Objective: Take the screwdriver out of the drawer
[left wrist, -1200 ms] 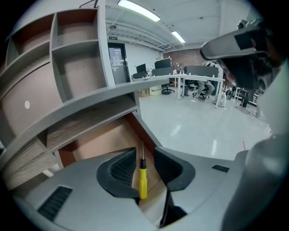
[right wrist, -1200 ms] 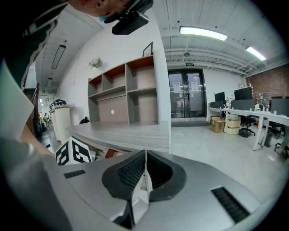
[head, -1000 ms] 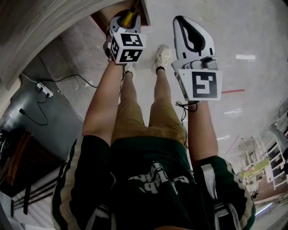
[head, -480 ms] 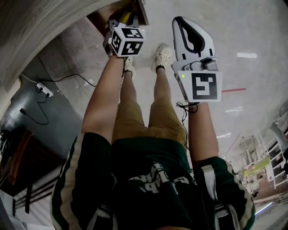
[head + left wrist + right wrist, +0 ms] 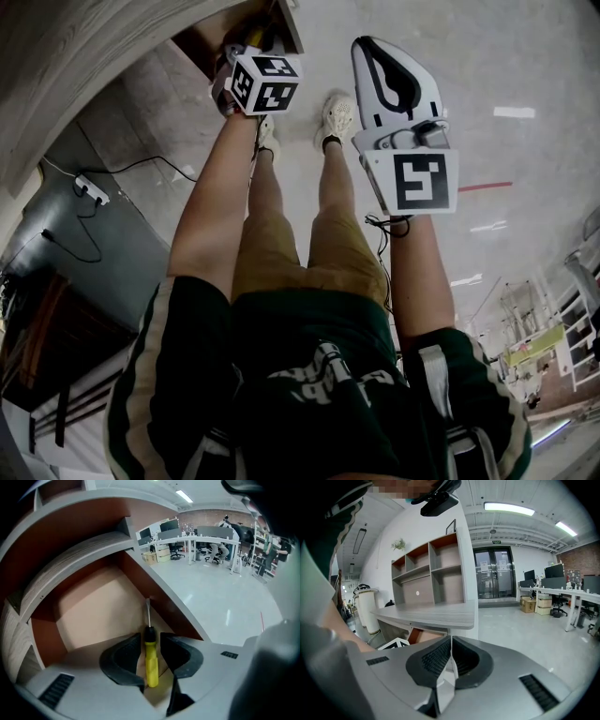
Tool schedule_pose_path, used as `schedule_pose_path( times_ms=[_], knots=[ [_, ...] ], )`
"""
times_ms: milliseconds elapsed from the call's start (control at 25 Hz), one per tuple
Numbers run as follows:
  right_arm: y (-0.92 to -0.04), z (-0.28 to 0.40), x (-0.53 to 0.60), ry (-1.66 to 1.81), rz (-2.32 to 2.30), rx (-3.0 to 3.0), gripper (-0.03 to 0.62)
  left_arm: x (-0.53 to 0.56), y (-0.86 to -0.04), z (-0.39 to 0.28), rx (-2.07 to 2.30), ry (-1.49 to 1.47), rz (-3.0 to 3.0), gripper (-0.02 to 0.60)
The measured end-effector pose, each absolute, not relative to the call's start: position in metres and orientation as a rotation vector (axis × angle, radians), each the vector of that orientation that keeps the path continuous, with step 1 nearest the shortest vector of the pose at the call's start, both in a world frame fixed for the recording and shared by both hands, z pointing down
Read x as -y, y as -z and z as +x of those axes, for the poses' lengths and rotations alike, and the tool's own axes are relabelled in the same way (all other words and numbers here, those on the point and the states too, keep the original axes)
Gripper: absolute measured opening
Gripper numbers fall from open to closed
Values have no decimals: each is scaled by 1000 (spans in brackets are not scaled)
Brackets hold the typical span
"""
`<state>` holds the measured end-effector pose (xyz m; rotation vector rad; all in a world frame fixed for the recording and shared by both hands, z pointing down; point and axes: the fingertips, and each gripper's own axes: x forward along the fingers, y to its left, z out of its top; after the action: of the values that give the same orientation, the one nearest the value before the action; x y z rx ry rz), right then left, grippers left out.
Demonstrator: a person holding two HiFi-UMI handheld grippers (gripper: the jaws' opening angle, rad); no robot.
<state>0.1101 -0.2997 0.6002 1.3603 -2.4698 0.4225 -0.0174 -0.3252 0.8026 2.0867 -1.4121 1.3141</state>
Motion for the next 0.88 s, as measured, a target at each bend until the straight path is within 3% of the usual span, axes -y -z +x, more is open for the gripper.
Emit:
schedule_pose_path(
  times_ms=[160,280,880],
  knots=[
    [-602,110,300,-427,1371,2465,35,326,-806,-24,1435,-1316,2063,138],
    [-601,110,300,-420,1366,2469,35,326,-804,-29,1465,-1329,2050,87],
    [-592,110,300,-414,1375,2481,35,323,-799,-28,1422,-1303,2060,84]
  ],
)
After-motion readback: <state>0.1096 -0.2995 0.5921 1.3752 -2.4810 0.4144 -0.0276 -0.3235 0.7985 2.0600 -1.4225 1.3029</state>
